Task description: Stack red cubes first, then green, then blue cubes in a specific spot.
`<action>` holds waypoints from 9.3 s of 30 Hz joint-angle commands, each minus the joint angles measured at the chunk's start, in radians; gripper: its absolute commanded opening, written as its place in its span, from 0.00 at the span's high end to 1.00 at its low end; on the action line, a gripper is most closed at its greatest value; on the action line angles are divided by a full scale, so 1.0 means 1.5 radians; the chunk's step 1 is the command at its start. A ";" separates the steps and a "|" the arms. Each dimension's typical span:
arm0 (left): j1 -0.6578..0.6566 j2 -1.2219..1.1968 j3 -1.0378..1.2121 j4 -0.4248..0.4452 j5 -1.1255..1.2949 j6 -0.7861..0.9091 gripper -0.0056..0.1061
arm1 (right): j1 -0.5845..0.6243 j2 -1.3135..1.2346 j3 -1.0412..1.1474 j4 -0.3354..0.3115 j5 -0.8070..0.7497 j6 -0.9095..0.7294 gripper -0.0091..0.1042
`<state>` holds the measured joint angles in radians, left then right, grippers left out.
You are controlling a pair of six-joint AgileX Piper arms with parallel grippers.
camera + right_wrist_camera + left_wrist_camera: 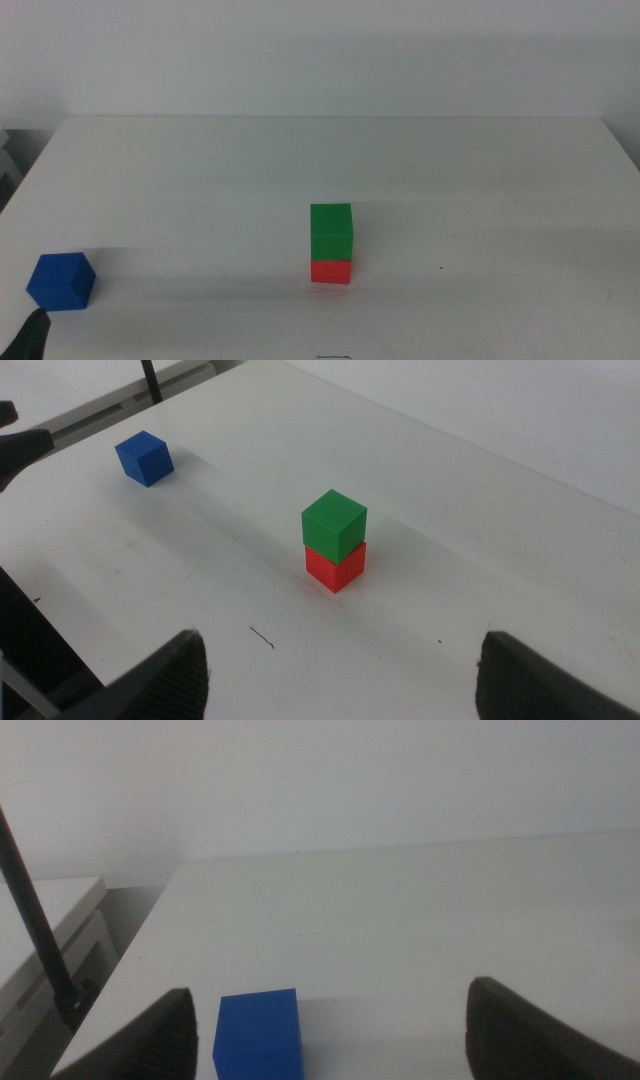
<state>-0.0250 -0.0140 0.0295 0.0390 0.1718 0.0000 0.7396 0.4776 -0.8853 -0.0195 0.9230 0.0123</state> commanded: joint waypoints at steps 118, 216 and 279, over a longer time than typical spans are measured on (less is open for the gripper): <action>-0.444 1.262 -1.265 0.017 0.765 -0.434 0.68 | -0.004 0.006 -0.014 -0.013 -0.049 -0.008 0.17; -0.450 1.083 -1.256 0.098 0.765 -0.293 0.11 | -0.004 0.006 -0.014 -0.013 -0.049 -0.008 0.17; -0.011 0.096 -0.223 -0.015 -0.001 -0.026 0.11 | -0.344 -0.180 0.342 -0.060 -0.244 -0.008 0.17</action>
<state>-0.0429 0.1347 -0.3146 0.0311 0.2798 -0.0330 0.2794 0.2418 -0.3732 -0.1229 0.6342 0.0105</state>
